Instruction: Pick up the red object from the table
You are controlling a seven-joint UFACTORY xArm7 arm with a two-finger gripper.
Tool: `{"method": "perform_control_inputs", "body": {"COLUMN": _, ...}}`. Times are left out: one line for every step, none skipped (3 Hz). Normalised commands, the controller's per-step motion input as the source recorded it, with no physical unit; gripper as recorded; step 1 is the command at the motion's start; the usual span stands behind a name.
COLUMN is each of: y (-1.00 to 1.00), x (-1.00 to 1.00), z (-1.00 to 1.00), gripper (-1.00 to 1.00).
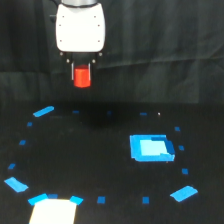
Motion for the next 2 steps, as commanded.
{"method": "perform_control_inputs", "body": {"y": 0.18, "x": -0.21, "z": -0.04, "gripper": -1.0}}
{"method": "perform_control_inputs", "body": {"y": -0.01, "x": -0.07, "z": -0.64, "gripper": -0.83}}
